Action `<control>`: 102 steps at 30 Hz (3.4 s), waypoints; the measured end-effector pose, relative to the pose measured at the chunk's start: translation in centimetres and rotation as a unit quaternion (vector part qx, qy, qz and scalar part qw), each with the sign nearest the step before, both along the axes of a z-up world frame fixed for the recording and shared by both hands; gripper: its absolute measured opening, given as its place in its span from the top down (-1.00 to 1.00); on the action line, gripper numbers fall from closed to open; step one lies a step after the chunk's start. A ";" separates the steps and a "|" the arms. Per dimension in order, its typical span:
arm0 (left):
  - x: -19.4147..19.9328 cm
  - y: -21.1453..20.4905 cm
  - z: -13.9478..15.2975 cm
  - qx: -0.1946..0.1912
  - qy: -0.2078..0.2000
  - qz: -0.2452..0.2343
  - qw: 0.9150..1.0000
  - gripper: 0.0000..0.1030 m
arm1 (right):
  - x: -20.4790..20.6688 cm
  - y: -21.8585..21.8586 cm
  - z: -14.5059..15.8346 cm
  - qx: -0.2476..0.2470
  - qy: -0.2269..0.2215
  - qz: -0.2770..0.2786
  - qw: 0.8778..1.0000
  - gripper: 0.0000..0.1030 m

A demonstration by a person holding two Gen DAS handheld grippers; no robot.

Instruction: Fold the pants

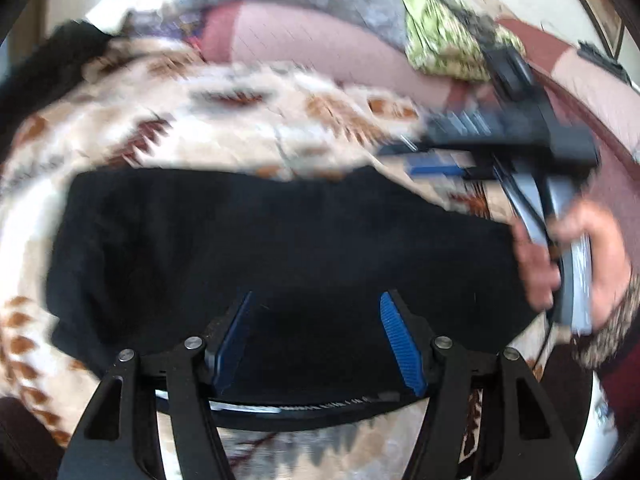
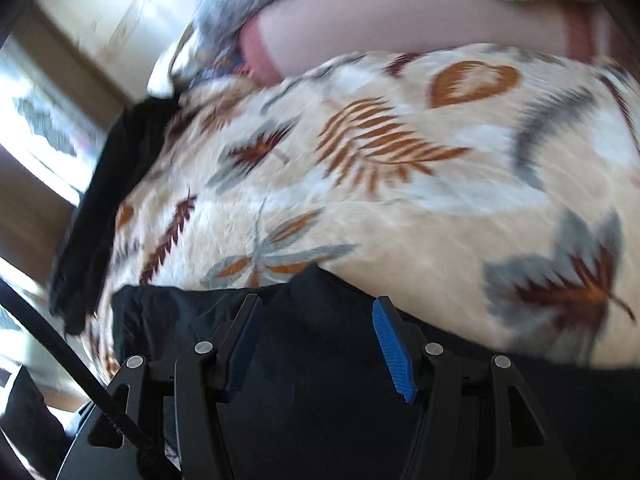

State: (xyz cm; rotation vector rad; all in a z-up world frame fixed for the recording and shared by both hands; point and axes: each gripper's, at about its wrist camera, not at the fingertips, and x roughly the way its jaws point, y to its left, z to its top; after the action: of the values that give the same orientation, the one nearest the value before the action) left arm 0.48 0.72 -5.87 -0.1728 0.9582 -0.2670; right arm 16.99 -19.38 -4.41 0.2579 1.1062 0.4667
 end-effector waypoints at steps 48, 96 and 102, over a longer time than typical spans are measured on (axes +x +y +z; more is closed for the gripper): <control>12.5 -27.7 2.1 0.022 0.110 -0.312 0.944 -0.39 | -21.4 -21.1 -3.3 0.107 0.013 -0.316 0.942 -0.16; 13.1 -7.6 1.4 -0.115 0.107 -0.142 0.977 0.29 | -15.0 -2.6 -1.5 0.055 -0.052 -0.029 0.997 0.11; 11.7 -1.3 2.6 -0.158 0.083 -0.061 0.982 0.00 | -15.7 0.9 -1.1 0.059 -0.061 0.025 0.996 -0.21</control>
State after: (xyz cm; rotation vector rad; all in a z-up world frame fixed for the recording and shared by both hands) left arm 12.17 -0.62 -3.26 -0.4340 1.0890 -0.5245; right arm 1.28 -18.49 -5.55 0.3015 0.9692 0.5862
